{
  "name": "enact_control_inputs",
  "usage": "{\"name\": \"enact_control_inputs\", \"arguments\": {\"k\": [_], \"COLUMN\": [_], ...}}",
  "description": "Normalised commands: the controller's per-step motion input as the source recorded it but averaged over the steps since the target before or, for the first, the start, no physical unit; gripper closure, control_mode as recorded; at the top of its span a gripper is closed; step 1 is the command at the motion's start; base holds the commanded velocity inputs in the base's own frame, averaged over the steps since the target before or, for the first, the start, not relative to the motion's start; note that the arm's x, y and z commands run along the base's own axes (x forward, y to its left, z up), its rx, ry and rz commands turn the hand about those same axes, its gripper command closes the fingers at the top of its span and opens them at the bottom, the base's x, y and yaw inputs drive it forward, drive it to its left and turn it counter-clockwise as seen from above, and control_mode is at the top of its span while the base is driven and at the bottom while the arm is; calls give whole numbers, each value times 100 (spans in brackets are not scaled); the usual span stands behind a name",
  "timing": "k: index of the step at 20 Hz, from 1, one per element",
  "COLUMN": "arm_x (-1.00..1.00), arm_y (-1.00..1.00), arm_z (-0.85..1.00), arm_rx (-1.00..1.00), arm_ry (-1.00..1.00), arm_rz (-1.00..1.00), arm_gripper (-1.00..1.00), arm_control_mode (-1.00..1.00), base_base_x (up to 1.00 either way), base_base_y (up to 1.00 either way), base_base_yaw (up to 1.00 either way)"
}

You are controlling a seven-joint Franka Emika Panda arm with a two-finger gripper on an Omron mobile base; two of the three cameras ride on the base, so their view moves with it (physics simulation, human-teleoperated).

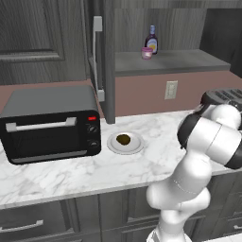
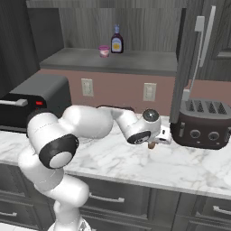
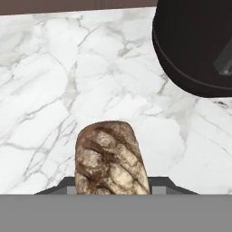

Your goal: Pick the avocado and bread from the counter and place them on the plate. Then pick the jam from the cabinet and place it next to the plate. Lastly close the cabinet door.

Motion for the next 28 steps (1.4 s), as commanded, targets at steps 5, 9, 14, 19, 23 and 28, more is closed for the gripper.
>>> {"name": "enact_control_inputs", "arguments": {"k": [5, 9, 14, 19, 23, 28], "arm_x": [0, 8, 3, 9, 12, 20], "arm_y": [56, 53, 60, 60, 59, 60], "arm_z": [20, 13, 13, 6, 15, 26], "arm_rx": [0, 0, 0, 0, 0, 0], "arm_ry": [-10, -6, -7, -7, -5, 0], "arm_rz": [-1, -1, -1, -3, -2, 0], "arm_gripper": [100, 100, 100, 100, 100, 100], "arm_control_mode": [-100, -100, -100, -100, -100, -100], "base_base_x": [0, 0, 0, 0, 0, 0], "base_base_y": [0, 0, 0, 0, 0, 0], "base_base_yaw": [0, 0, 0, 0, 0, 0]}}
